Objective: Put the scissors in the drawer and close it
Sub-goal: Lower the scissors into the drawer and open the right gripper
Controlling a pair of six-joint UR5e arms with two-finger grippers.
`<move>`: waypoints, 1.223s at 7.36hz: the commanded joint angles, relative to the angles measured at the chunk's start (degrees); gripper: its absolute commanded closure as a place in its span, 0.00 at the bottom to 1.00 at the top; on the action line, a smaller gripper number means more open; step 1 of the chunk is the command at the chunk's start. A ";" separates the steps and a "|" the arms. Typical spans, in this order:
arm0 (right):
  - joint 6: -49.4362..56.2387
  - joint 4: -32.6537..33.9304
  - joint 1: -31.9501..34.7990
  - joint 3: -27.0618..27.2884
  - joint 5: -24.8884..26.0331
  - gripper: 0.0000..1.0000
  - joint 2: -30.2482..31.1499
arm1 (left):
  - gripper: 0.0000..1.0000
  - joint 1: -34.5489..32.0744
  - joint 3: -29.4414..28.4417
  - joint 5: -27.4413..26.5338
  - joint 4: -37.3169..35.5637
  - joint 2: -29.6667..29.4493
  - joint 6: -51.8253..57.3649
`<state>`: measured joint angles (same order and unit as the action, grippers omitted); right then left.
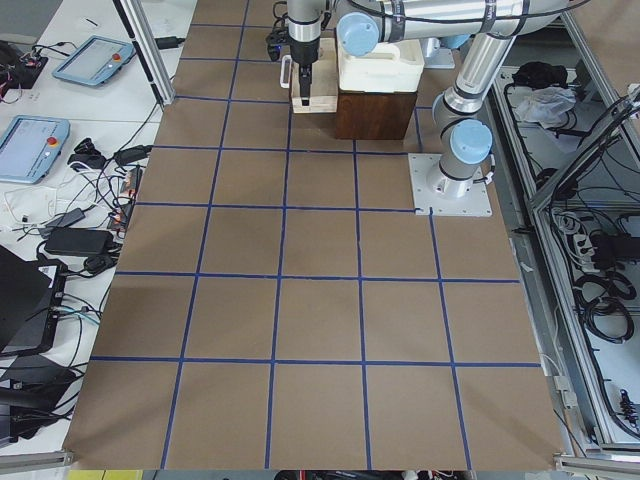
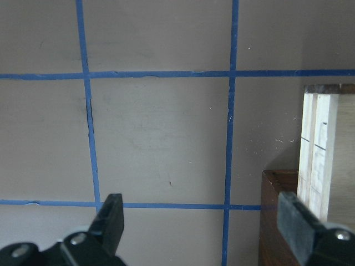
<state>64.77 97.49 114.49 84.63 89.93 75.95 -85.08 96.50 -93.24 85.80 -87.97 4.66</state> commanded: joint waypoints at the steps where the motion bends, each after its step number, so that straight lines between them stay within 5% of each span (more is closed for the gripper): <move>1: -0.87 1.56 0.73 0.09 -0.45 1.00 -2.29 | 0.00 0.00 0.01 -0.01 0.16 -0.01 0.00; 9: -1.66 7.70 1.35 4.04 -0.72 1.00 -5.02 | 0.00 0.09 -0.17 -0.10 0.77 -0.02 0.09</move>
<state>63.52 103.09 115.80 87.50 89.28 71.01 -85.06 96.42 -93.16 86.11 -88.26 4.72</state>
